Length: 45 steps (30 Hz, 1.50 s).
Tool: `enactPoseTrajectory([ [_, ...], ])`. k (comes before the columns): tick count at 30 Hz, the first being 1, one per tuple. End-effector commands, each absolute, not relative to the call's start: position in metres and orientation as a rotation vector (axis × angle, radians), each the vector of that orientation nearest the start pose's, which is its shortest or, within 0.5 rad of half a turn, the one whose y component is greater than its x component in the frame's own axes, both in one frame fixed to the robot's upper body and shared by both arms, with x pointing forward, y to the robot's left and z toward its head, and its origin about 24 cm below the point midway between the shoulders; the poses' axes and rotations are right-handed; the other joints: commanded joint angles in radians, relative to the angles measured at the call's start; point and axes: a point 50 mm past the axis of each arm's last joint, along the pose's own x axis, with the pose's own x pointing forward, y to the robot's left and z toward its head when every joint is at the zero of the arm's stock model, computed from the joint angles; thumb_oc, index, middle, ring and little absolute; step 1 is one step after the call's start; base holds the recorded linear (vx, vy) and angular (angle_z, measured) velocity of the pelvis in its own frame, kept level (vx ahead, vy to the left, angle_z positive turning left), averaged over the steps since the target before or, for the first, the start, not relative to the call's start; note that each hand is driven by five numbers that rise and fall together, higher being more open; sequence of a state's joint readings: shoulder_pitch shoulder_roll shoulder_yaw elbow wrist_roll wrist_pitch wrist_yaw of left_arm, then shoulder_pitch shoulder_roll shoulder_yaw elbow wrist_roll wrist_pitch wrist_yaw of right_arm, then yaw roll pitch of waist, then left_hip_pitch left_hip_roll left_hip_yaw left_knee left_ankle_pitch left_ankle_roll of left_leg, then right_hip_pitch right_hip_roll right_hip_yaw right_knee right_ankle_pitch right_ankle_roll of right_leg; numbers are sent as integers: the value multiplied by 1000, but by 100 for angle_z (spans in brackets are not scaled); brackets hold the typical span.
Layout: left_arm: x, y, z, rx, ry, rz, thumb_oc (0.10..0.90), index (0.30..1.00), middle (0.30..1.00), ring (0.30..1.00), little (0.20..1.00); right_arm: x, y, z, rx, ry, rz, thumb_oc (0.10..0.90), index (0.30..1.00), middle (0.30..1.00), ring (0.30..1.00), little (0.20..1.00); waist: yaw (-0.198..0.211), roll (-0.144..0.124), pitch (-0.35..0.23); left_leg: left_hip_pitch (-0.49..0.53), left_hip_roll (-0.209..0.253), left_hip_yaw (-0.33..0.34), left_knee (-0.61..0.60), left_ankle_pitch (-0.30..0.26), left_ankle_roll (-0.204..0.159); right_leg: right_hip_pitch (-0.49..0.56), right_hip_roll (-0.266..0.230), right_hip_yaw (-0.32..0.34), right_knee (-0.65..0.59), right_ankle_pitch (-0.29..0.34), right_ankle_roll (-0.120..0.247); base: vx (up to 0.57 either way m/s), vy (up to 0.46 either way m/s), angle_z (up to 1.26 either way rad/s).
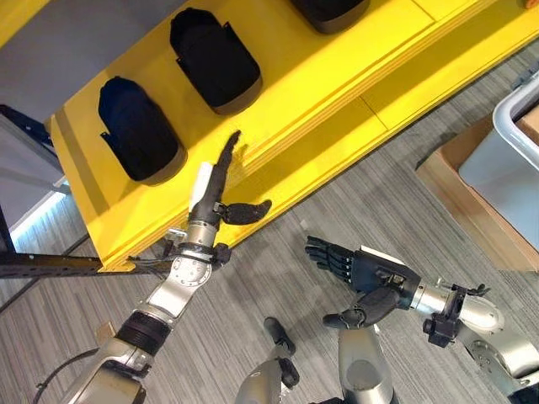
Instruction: Move parts from the plastic box to the shelf.
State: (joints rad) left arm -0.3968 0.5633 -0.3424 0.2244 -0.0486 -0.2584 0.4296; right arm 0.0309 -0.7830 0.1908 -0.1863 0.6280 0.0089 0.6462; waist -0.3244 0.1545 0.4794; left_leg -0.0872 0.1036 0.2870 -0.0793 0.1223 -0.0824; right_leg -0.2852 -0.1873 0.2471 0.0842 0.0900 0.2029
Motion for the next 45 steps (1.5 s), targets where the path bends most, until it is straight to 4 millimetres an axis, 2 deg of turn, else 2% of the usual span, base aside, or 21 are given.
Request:
enactPoseTrajectory([
  [1, 303, 210, 168, 505, -662, 251, 900, 1000, 1000, 1000, 1000, 220, -172, 114, -54, -177, 958, 900, 1000, 1000, 1000, 1000, 27, -91, -58, -35, -10, -63, 132, -149, 34, 20, 63, -132, 64, -126, -115, -31, -117, 17],
  [11, 307, 220, 161, 614, -564, 252, 900, 1000, 1000, 1000, 1000, 224, -166, 118, -9, -207, 927, 900, 1000, 1000, 1000, 1000, 61, -112, -51, -58, -3, -83, 146, -151, 38, 35, 64, -164, 59, -131, -119, -24, -57, 11],
  [22, 312, 224, 150, 698, -477, 190, 900, 1000, 1000, 1000, 1000, 226, -167, 118, -11, -212, 921, 900, 1000, 1000, 1000, 1000, 64, -109, -39, -63, -1, -82, 155, -152, 41, 40, 63, -170, 60, -133, -122, -6, -10, 3],
  [26, 315, 237, 136, 752, -377, 239, 900, 1000, 1000, 1000, 1000, 227, -169, 121, -25, -210, 923, 900, 1000, 1000, 1000, 1000, 59, -101, -38, -60, -5, -78, 157, -153, 42, 43, 63, -168, 64, -136, -122, 0, 8, 0],
  [34, 318, 253, 120, 738, -271, 342, 900, 1000, 1000, 1000, 1000, 229, -168, 122, -30, -212, 928, 900, 1000, 1000, 1000, 1000, 57, -98, -40, -56, -7, -76, 154, -153, 43, 42, 65, -165, 66, -140, -123, 0, 0, 0],
  [45, 326, 264, 117, 723, -207, 484, 900, 1000, 1000, 1000, 1000, 230, -164, 125, -23, -217, 936, 900, 1000, 1000, 1000, 1000, 47, -108, -43, -58, -5, -73, 153, -154, 41, 33, 72, -157, 73, -142, -124, 0, 0, 0],
])
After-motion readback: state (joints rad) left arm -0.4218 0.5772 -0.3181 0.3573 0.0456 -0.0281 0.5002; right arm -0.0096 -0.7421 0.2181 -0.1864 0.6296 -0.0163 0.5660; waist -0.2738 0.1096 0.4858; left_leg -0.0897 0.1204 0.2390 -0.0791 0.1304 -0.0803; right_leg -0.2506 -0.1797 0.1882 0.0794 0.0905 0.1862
